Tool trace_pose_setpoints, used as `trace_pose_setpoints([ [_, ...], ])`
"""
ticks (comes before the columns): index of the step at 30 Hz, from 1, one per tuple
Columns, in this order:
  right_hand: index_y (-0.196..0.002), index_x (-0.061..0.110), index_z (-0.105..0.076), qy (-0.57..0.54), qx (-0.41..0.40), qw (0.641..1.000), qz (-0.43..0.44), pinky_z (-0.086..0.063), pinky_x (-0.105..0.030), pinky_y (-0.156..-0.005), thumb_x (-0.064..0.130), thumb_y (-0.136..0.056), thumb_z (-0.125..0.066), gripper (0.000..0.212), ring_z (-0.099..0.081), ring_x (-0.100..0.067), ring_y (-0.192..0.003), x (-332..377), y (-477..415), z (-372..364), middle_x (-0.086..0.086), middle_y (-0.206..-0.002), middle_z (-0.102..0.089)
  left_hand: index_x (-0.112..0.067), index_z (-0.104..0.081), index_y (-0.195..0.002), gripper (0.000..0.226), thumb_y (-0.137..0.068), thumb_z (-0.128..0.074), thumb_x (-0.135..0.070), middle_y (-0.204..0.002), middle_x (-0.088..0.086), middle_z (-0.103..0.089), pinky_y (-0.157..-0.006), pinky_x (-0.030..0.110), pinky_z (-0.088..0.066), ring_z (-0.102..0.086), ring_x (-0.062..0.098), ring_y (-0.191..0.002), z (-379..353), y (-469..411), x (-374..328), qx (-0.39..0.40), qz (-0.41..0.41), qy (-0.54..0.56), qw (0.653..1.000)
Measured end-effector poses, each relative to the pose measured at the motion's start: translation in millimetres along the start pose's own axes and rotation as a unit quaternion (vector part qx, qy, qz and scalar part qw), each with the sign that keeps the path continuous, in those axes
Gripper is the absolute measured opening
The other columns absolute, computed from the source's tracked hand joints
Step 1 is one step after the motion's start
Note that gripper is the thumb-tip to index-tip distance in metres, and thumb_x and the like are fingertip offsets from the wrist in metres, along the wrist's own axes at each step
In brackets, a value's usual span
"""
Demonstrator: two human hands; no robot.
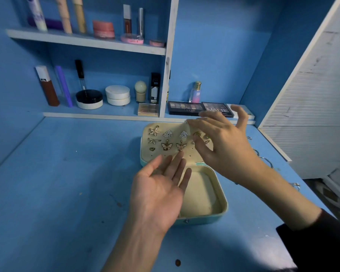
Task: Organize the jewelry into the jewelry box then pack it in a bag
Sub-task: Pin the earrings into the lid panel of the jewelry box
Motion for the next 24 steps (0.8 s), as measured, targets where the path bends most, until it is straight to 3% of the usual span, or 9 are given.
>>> trace_pose_setpoints([
  [6,-0.108,0.016,-0.067,0.006,-0.005,1.000,0.020,-0.013,-0.045,-0.104,0.019,-0.081,-0.055,0.030,-0.057,-0.016,-0.111,7,17,12,0.008,-0.097,-0.070,-0.009,-0.053,-0.113,0.031,-0.085,-0.052,-0.020,-0.118,0.019,-0.065,-0.103,0.039,-0.039,-0.054,0.025,-0.122,2,4,-1,0.002,-0.003,-0.001,1.000],
  [11,-0.105,0.017,-0.069,0.008,-0.009,0.999,0.039,-0.015,-0.047,-0.105,0.022,-0.084,-0.052,0.027,-0.053,-0.014,-0.110,12,32,21,0.008,-0.095,-0.070,-0.011,-0.056,-0.119,0.052,-0.069,-0.061,-0.024,-0.121,0.017,-0.064,-0.105,0.039,-0.038,-0.055,0.024,-0.121,6,8,-3,-0.004,-0.022,-0.032,0.999],
  [19,-0.097,0.022,-0.071,-0.046,0.021,0.998,0.031,-0.018,-0.047,-0.104,0.017,-0.080,-0.047,0.029,-0.056,-0.012,-0.101,18,51,26,0.011,-0.091,-0.066,-0.013,-0.060,-0.114,0.049,-0.066,-0.062,-0.026,-0.119,0.012,-0.066,-0.103,0.040,-0.040,-0.060,0.023,-0.115,10,18,0,0.007,-0.054,-0.076,0.996],
  [24,-0.086,0.026,-0.073,-0.064,0.047,0.996,0.031,-0.019,-0.048,-0.104,0.011,-0.076,-0.055,0.025,-0.057,-0.012,-0.101,23,58,22,0.011,-0.092,-0.065,-0.015,-0.060,-0.120,0.056,-0.065,-0.063,-0.025,-0.115,0.009,-0.068,-0.099,0.038,-0.043,-0.062,0.023,-0.110,13,22,2,0.013,-0.067,-0.082,0.994],
])
Point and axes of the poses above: each hand's wrist, its own y-axis away from the middle knuckle, its own z-axis out of the back of the hand, x = y × z, the point moved 7 cm from there along -y, towards the middle knuckle
